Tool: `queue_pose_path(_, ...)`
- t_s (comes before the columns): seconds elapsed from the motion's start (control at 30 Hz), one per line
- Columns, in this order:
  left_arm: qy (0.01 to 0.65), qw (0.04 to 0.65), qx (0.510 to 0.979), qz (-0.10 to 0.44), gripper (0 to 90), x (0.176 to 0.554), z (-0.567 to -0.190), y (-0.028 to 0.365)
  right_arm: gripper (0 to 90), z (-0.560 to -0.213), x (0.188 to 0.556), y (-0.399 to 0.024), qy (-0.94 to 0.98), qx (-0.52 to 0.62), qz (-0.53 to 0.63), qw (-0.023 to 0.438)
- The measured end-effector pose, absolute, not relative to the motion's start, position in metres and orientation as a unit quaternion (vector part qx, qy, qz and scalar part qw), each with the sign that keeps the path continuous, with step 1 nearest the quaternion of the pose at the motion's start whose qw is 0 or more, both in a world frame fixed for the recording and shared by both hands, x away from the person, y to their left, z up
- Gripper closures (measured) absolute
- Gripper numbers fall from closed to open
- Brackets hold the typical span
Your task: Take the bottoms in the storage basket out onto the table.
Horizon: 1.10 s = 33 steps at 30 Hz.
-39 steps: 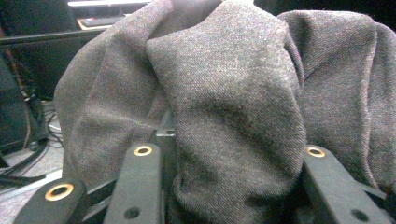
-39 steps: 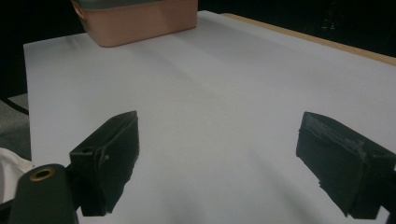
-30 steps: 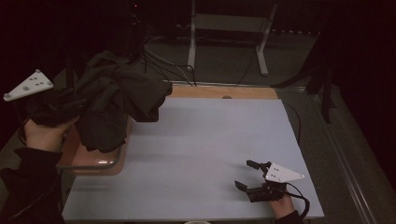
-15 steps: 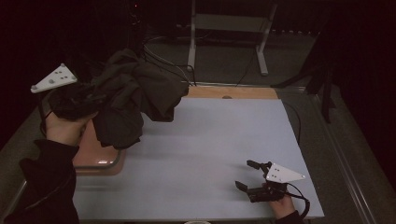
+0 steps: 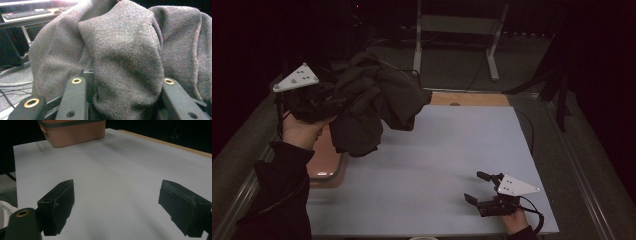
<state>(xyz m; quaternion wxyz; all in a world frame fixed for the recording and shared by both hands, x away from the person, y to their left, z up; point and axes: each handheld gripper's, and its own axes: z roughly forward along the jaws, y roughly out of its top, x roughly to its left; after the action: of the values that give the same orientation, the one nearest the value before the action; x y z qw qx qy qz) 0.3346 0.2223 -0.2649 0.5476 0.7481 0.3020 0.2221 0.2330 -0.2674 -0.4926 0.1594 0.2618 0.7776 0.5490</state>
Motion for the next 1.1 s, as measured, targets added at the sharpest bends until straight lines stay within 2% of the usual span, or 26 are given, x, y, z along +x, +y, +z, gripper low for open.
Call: queue_pose_path(1.1,0.263,0.559,0.765,0.181,61.5,0.364,-0.268,0.144,13.6,-0.492,0.233,-0.268,0.777,0.261,0.550,0.160)
